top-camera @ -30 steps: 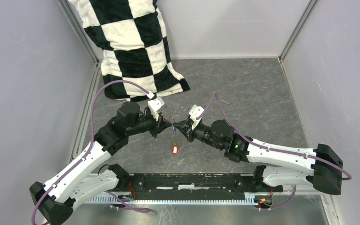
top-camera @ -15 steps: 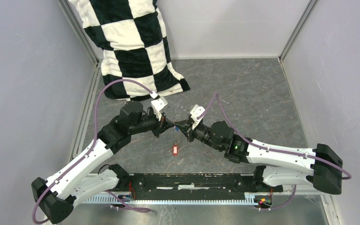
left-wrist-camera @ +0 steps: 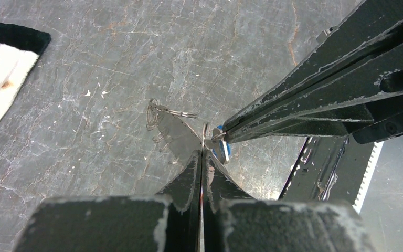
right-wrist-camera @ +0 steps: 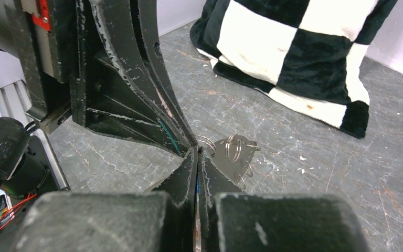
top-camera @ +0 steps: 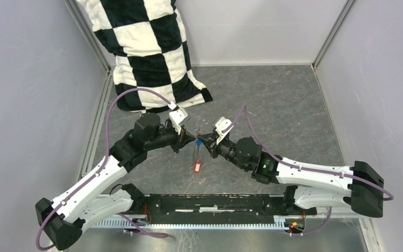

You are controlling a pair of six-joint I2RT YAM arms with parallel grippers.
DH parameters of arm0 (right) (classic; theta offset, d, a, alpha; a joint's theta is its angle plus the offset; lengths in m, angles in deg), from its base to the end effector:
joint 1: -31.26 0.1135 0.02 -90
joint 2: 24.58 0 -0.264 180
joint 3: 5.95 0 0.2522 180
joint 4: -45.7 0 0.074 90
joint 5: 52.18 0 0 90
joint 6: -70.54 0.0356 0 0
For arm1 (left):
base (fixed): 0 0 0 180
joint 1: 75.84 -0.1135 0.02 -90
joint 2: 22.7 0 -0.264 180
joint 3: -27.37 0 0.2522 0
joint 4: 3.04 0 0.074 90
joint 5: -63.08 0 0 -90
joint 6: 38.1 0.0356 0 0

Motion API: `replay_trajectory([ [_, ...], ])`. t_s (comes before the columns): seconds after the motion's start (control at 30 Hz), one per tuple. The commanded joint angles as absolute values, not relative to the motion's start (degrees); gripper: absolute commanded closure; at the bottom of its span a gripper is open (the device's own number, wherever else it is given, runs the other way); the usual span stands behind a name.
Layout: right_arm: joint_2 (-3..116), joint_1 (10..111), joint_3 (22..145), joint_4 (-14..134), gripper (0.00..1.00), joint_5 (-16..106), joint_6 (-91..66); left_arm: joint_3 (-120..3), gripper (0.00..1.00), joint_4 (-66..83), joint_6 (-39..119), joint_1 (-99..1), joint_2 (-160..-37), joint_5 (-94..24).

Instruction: Put the keys on the keyring

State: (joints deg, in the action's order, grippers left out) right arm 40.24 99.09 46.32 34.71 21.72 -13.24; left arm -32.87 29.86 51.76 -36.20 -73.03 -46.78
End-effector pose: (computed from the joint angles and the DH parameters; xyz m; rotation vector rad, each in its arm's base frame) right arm 0.1080 0.2389 0.2947 -0.6449 1.5216 0.7745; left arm 0.1454 -0.1362 0.3181 0.9027 1.8217 -0.7873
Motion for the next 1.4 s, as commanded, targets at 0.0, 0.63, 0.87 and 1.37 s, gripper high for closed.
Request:
replay_trajectory([
  [0.0, 38.87, 99.55, 46.01, 32.46, 1.00, 18.98, -12.19, -32.61, 0.98, 26.11, 52.08, -35.86, -72.12, -47.08],
  [0.63, 40.02, 100.26, 46.92, 31.87, 1.00, 20.05, -12.15, -32.16, 0.98, 25.71, 52.09, -35.59, -71.66, -47.52],
  [0.87, 40.89, 100.69, 47.71, 31.70, 1.00, 20.40, -12.35, -31.72, 0.98, 25.55, 52.08, -35.59, -71.28, -47.28],
  [1.37, 41.50, 101.02, 48.16, 31.42, 1.00, 18.74, -11.82, -30.40, 0.98, 25.68, 54.02, -35.59, -70.57, -48.52],
])
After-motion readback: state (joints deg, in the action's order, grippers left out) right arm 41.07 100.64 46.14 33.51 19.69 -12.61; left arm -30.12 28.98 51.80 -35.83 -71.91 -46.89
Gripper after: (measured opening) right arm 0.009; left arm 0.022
